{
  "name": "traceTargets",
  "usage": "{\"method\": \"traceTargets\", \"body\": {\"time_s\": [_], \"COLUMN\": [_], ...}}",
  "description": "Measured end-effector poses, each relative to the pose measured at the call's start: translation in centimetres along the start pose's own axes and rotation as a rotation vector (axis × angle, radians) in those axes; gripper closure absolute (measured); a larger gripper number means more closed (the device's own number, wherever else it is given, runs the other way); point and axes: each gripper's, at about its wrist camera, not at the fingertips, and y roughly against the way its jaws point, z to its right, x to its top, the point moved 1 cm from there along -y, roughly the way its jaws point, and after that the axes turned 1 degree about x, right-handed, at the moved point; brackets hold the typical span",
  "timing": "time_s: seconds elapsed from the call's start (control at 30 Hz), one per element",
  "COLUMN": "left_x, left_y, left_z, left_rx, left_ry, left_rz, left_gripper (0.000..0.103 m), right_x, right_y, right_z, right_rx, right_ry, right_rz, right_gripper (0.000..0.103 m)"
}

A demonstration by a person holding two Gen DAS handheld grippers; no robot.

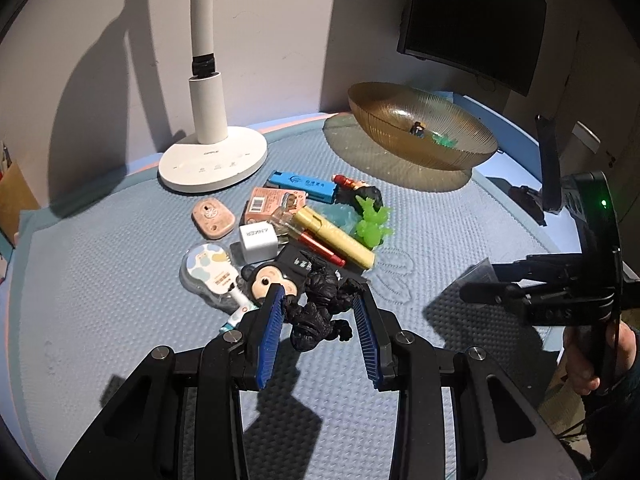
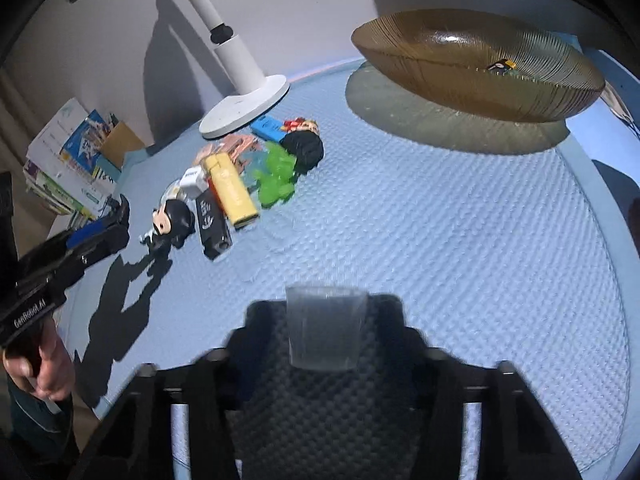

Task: Organize rigid objects
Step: 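Lower figurine and clear cup into the brown bowl and open both tools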

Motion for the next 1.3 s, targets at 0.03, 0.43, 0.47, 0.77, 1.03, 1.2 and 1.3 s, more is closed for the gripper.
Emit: {"method": "traceTargets", "body": {"time_s": [0.03,0.43,0.47,0.77,1.03,1.2,1.3], "left_x": [0.2,11.4,13.2,17.2,16.6,16.6,15.7], "left_y": [-0.1,-0.2,-0.4,-9.5,-13.2,-10.6,-7.3], "left_z": [0.1,5.7,6.7,11.5,12.6,11.1,8.9], "left_rx": [-0.005,-0.092,-0.119,-0.190,-0.170,-0.120,-0.107], "left_ry": [0.003,-0.048,-0.058,-0.054,-0.068,-0.035,0.002], "left_rz": [-0.001,0.143,0.162,0.053,-0.001,0.072,0.118], "left_gripper": [0.071,0.071,0.071,0.071,0.069,0.026,0.026], "right_x": [0.1,7.6,8.3,12.9,13.0,12.6,11.4], "right_y": [0.1,11.4,12.5,11.3,8.3,9.5,11.4], "right_z": [0.0,3.0,3.3,8.1,10.5,10.2,10.0], "right_rx": [0.007,-0.078,-0.110,-0.263,-0.280,-0.299,-0.272], "right_ry": [-0.001,-0.045,-0.049,-0.117,-0.129,-0.140,-0.148], "right_rz": [-0.004,0.339,0.380,0.383,0.322,0.368,0.410], "right_gripper": [0.066,0.066,0.066,0.066,0.066,0.041,0.041]}}
